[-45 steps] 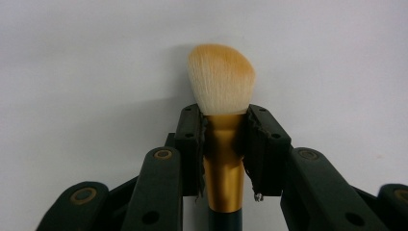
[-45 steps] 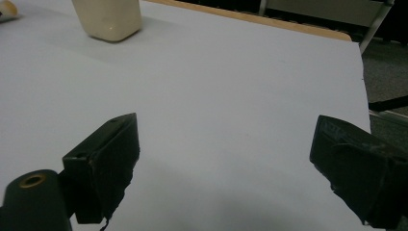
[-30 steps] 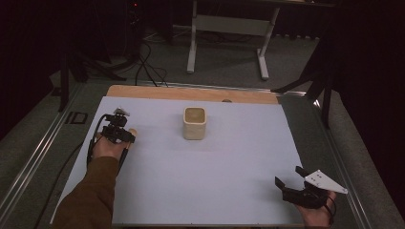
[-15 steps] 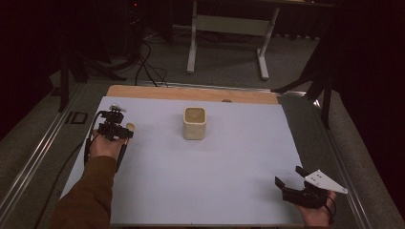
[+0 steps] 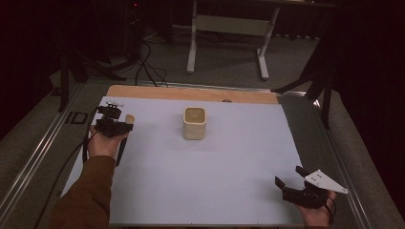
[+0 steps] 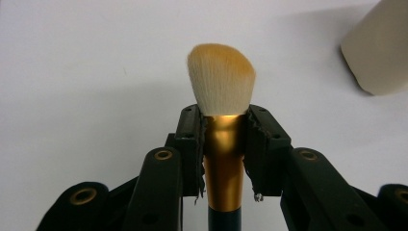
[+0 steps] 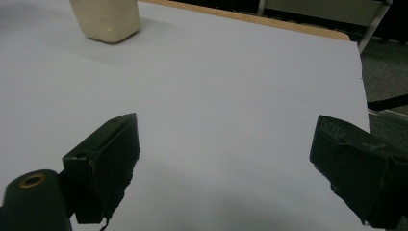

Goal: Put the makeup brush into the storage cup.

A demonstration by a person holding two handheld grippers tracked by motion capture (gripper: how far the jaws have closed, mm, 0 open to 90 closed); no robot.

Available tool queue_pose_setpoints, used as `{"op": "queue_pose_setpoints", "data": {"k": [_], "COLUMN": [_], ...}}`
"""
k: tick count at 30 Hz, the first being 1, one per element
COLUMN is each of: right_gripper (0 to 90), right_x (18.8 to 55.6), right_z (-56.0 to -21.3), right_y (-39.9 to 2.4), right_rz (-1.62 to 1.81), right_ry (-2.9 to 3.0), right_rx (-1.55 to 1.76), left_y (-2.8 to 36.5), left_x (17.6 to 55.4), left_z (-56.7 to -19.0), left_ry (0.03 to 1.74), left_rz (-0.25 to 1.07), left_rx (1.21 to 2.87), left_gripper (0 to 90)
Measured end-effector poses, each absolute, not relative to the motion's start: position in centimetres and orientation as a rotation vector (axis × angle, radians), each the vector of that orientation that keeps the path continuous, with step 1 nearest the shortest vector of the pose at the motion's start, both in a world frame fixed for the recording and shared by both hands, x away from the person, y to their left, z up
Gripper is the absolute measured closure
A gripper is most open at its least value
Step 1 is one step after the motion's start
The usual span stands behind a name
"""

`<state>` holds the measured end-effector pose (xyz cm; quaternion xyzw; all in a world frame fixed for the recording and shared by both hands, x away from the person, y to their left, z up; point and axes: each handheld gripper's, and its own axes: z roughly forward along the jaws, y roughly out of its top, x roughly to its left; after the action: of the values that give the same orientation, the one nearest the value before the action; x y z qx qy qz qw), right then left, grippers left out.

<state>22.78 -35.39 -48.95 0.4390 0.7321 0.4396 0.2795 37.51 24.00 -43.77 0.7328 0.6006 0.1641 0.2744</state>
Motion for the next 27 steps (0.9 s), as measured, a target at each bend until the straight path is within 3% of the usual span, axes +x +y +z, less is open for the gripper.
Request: {"op": "queue_pose_setpoints", "data": {"k": [27], "right_gripper": [9.8], "right_x": [22.8], "right_z": [-48.9], "right_y": [-35.4], "right_rz": [1.179], "right_ry": [1.962], "right_rx": [1.175], "left_y": [23.9], "left_x": [36.6], "left_z": [-40.7], "left_ry": [1.474], "left_rz": [0.624], "left_rx": [1.828], "left_gripper": [70.0]}}
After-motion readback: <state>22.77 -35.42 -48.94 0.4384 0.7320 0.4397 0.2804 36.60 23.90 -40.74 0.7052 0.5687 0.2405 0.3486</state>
